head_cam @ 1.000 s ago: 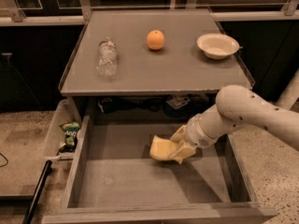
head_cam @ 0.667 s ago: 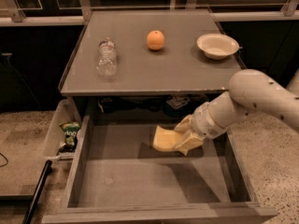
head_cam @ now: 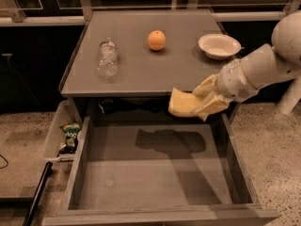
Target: Pick sponge from top drawer and place on counter
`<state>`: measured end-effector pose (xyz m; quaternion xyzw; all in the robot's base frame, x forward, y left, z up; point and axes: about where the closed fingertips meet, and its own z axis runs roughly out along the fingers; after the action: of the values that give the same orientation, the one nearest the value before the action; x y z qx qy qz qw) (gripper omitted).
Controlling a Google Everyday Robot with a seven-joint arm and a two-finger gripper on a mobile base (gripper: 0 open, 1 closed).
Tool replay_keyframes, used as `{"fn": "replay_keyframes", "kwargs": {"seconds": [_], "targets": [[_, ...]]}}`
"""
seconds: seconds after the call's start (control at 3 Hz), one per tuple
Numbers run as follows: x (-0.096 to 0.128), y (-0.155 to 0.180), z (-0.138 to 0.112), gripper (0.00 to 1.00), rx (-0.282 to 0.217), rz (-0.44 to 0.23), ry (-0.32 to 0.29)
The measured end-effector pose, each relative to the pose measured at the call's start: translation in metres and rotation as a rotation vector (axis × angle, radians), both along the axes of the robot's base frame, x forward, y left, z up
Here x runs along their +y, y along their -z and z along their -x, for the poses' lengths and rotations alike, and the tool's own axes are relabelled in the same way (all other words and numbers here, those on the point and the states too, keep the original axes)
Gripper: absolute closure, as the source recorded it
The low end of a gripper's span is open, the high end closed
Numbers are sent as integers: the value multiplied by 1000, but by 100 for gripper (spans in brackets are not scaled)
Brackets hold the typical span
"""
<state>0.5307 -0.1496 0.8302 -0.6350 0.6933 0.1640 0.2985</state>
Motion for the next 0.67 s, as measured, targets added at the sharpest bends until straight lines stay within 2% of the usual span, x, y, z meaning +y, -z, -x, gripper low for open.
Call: {"fn": "replay_keyframes", "kwargs": {"seconds": [0.33, 0.67], "targets": [[-13, -61, -19, 100, -82, 2, 18], [-13, -61, -19, 100, -82, 2, 18]]}}
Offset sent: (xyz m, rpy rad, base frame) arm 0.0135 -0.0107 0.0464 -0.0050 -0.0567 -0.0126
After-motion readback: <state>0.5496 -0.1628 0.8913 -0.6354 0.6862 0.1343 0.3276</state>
